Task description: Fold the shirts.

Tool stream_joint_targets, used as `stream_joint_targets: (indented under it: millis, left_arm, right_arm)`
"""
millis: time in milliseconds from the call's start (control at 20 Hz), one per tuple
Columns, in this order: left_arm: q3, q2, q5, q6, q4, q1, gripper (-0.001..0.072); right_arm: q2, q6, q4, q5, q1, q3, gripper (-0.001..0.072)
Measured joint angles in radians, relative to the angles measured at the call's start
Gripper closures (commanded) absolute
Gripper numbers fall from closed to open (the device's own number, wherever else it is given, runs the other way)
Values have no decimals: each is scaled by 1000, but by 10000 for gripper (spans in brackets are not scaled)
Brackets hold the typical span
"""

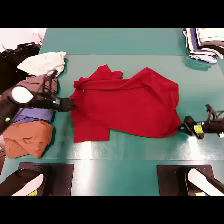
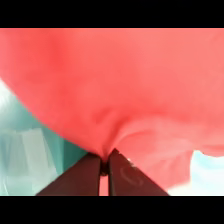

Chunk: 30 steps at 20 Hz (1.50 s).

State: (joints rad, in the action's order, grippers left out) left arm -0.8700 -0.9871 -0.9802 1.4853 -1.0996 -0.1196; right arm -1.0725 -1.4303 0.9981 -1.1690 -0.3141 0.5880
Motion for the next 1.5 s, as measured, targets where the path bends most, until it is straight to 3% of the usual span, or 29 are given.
stream_joint_targets:
  millis: [400,650,900,1150,1500]
  left_arm:
    - [-490,255,-99,1,-23,151,683]
    - [-914,299,-95,-1,-33,174,683]
    - [-1164,305,-43,-1,-33,178,683]
    - [-1108,252,-109,13,-32,179,682]
    - [-740,4,-251,3,6,178,682]
  right_arm:
    - [198,0,-11,-60,148,574,697]
    - [294,-1,10,-59,162,1007,696]
    - [294,-34,102,-99,166,1321,697]
    - [176,-61,158,-221,167,1471,697]
    - [-75,-71,170,-337,169,1223,696]
